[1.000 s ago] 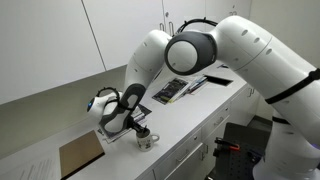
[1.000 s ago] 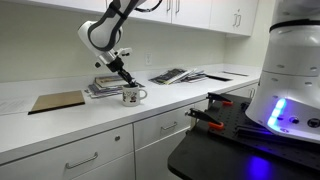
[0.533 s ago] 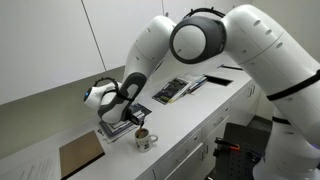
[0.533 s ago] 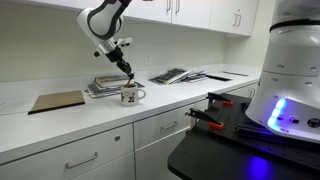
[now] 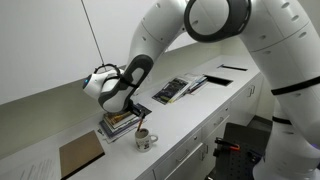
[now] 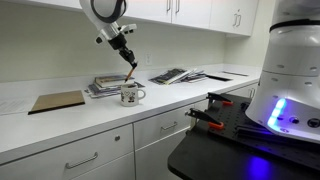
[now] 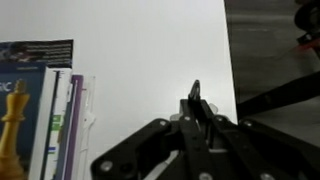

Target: Take the pen out of the cup and put it on the table

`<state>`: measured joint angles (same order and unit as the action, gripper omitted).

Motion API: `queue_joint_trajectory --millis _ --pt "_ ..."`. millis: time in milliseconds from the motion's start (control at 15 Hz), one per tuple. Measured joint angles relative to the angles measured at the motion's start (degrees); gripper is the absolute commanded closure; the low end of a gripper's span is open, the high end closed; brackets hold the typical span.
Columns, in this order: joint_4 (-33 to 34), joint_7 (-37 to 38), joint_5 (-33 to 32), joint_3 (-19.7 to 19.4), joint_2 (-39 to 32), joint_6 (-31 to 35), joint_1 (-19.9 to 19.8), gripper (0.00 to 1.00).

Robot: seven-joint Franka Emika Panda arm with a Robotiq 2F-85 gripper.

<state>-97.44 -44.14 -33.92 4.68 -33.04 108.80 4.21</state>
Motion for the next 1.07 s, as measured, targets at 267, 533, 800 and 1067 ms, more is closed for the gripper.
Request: queue_joint_trajectory --millis 267,533,800,1067 --pt "-2.2 5.1 4.6 -0.1 2.4 1.1 -2.1 0.97" --pt "-2.8 7.5 11.1 -0.9 2.5 3.3 -7.3 0.97" --pt "-3.7 9.3 17.7 -2.6 2.2 7.3 -12.1 0.97" --pt "-4.8 13.0 24.3 -3.5 0.5 13.0 -15.7 0.97"
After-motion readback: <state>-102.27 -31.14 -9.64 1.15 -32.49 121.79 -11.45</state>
